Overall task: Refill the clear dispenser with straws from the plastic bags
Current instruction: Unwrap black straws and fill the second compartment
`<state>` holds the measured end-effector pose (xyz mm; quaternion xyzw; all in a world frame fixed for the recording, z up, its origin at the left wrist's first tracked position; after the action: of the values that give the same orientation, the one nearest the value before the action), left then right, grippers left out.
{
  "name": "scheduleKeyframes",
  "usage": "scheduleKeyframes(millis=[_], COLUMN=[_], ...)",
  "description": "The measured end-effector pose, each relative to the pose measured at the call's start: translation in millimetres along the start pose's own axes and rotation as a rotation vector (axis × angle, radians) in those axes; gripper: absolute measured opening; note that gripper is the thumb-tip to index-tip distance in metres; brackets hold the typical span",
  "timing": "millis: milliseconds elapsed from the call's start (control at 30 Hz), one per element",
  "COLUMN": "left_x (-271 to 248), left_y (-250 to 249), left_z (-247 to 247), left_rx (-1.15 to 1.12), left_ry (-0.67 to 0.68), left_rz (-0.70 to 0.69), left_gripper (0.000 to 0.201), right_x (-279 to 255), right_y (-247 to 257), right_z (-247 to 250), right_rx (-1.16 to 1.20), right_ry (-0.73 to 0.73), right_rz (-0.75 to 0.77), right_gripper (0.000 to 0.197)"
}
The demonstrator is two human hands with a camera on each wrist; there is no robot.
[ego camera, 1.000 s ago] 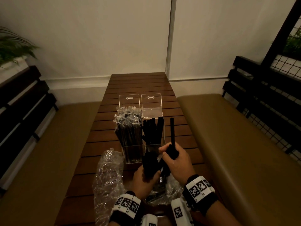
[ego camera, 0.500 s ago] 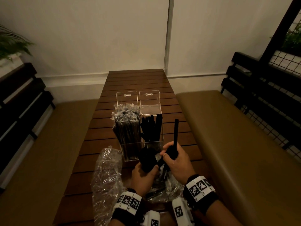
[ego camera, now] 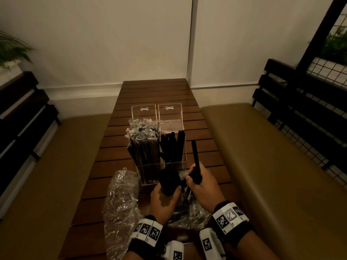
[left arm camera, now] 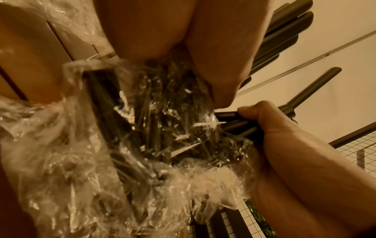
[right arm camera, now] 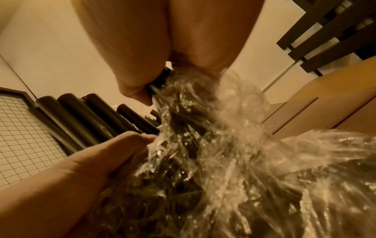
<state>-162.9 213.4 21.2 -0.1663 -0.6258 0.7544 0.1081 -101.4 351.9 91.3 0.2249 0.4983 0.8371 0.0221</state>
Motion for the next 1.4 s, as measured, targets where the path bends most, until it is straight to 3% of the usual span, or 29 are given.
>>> scheduleKeyframes(millis=[100,300,567,667,867,1067,1167,1300,1400], left_x=[-0.5,0.6,-1.4,-0.5,1.4,-2.8,-3.9,-9.3,-11.2], left_y=[0.5,3.1,7.0,3.6,10.8,20.2,18.8,12.3,10.4], left_z=[2.3,-0.3,6.4,12.5,13.9,15.6,14.3,9.9,9.3], left_rx=[-0.009,-0.040,-0.209,-0.251,-0.219,-0.016,0.020,0.054,0.057], left_ry=[-0.013,0.015,-0.054,-0.093,-0.026,-0.068,-0.067,-0.055,-0.062], left_rz=[-0.006,0.018,0.096,0.131,0.133,0.130,0.138,0.125,0.113], left_gripper=[0.014,0.020,0.017,0.014,0.021,0.021,0.023,0.015,0.013], right_x=[-0.3,0.4,0.1,-1.2,-4.1,0.6,15.7,40.0,53.4], right_y=[-2.6,-12.5,-9.2,-4.6,-4.4,-10.1,5.7,27.2,29.3], right_z=[-2.9,-1.9,-9.5,-3.1,-4.7,23.5,42.2,70.8,75.5], right_rx=[0.029,0.037,0.046,0.014,0.066,0.343,0.474,0.469,0.402], right_ry=[0.014,-0.003,0.054,0.036,0.004,-0.327,-0.442,-0.530,-0.517], right_rz=[-0.006,-0.041,-0.054,-0.039,-0.054,-0.142,-0.107,-0.008,-0.005], right_gripper=[0.013,0.022,0.033,0.032,0.023,0.018,0.012,0.012,0.012])
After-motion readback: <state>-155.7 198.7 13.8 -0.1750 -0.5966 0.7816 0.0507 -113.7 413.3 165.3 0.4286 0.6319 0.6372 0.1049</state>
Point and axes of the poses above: each hand's wrist, its own x-axis towards the middle knuckle, its own z-axis out of the back of the hand, y = z × x, the point moved 9 cm from there along x, towards the middle knuckle, and after that the axes turned 12 degrees about z, right-handed, at the moved point
